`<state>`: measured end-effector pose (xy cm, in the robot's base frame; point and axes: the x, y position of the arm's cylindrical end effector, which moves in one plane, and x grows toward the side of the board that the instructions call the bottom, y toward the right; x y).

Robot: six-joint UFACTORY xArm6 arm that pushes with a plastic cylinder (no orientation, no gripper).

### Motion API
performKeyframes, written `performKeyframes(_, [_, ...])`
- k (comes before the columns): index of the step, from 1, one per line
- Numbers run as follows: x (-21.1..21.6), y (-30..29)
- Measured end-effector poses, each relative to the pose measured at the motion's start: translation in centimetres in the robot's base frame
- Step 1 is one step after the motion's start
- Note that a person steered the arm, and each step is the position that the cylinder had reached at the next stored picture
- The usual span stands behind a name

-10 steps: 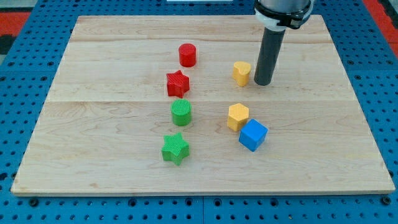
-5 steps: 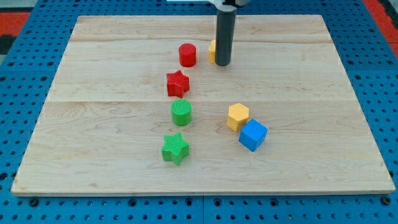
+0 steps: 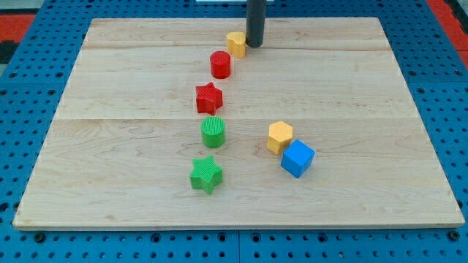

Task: Put the yellow heart on the top of the red circle

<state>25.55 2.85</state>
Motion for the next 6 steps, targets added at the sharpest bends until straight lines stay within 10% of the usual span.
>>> performKeyframes(4, [-1.4,-2.7])
performKeyframes(6, [4.7,12.1])
